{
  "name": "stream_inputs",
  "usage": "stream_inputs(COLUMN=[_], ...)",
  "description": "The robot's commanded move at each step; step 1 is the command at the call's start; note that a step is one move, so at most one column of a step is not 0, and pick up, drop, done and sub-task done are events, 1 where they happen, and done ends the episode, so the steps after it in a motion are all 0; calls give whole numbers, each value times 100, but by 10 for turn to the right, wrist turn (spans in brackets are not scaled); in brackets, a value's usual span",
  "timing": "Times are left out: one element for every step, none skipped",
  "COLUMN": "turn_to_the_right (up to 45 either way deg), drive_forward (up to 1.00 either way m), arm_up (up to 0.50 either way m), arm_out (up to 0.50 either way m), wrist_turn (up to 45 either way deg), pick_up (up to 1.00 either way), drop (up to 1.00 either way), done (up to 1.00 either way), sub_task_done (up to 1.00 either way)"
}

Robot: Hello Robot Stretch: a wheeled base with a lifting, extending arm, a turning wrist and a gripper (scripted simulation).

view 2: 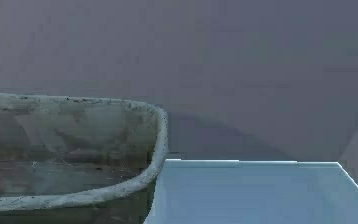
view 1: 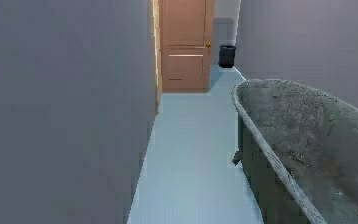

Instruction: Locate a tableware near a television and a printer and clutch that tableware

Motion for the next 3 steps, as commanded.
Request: stream_inputs(turn_to_the_right=[0, 0, 0], drive_forward=[75, 100, 100], arm_up=[0, 0, 0], arm_out=[0, 0, 0], wrist_turn=[0, 0, 0], pick_up=[0, 0, 0], drop=[0, 0, 0], done=[0, 0, 0], sub_task_done=[0, 0, 0])
